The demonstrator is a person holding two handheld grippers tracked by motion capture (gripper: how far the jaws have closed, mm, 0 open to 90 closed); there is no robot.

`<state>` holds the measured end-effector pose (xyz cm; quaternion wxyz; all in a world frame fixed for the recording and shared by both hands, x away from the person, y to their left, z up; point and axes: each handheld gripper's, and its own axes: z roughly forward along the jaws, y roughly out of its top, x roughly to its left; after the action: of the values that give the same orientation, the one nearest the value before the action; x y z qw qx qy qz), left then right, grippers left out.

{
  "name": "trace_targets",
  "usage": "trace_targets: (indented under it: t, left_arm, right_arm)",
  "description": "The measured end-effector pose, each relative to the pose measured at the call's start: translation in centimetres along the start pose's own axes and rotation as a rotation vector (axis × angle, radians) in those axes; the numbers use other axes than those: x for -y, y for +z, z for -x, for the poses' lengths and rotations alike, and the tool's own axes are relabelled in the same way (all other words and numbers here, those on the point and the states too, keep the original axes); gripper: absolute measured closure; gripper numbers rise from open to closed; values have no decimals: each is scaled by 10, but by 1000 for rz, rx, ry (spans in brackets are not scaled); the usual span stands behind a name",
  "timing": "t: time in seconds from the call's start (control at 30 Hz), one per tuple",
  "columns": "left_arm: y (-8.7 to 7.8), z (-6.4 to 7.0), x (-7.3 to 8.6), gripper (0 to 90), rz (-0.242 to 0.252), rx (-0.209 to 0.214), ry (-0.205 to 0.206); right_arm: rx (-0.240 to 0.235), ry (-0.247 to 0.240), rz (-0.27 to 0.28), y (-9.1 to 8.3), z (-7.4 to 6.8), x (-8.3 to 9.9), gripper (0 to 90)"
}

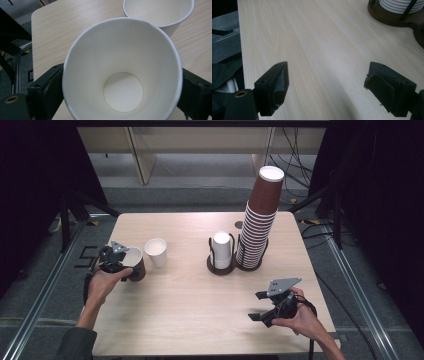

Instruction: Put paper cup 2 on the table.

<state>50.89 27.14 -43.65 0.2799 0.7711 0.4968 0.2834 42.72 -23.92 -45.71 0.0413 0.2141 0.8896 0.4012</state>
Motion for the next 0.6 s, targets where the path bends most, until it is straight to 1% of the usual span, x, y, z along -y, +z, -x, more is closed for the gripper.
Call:
trace_targets:
  t: [0.03, 0.1, 0.13, 0.17, 0.2, 0.27, 0.3, 0.37, 0.4, 0.43, 0.5, 0.57, 0.6]
  left_arm:
    - [0, 0, 1, 77, 6, 0, 3]
    - [1, 1, 4, 68, 29, -2, -3]
    - [1, 2, 5, 64, 42, -11, -11]
    - [1, 2, 7, 60, 49, -4, -8]
    - [1, 3, 9, 56, 59, -4, -13]
    - [2, 4, 12, 50, 95, -8, -34]
    - [2, 4, 14, 49, 108, -13, -40]
    - [3, 4, 17, 50, 136, -5, -63]
    - [3, 4, 19, 51, 146, -8, -67]
    - [4, 4, 20, 51, 150, 0, -79]
    - [5, 4, 23, 54, 170, -2, -98]
    - [6, 4, 26, 60, 183, 1, -105]
    - [7, 4, 27, 61, 179, 5, -103]
  right_arm:
    - [1, 1, 0, 0, 0, 0, 189]
    - [-1, 1, -1, 0, 0, 0, 189]
    - [-1, 0, 1, 0, 0, 0, 189]
    - [-2, 1, 1, 0, 0, 0, 189]
    - [1, -1, 2, 0, 0, 0, 189]
    - [-7, 6, 2, 0, 0, 0, 189]
    - [-1, 0, 3, 0, 0, 0, 189]
    - [-7, 6, 1, 0, 0, 0, 189]
    - [-7, 6, 0, 0, 0, 0, 189]
    - [-6, 6, -1, 0, 0, 0, 189]
    - [-11, 10, -2, 0, 0, 0, 189]
    - [-12, 9, -2, 0, 0, 0, 189]
    - [-11, 9, -2, 0, 0, 0, 189]
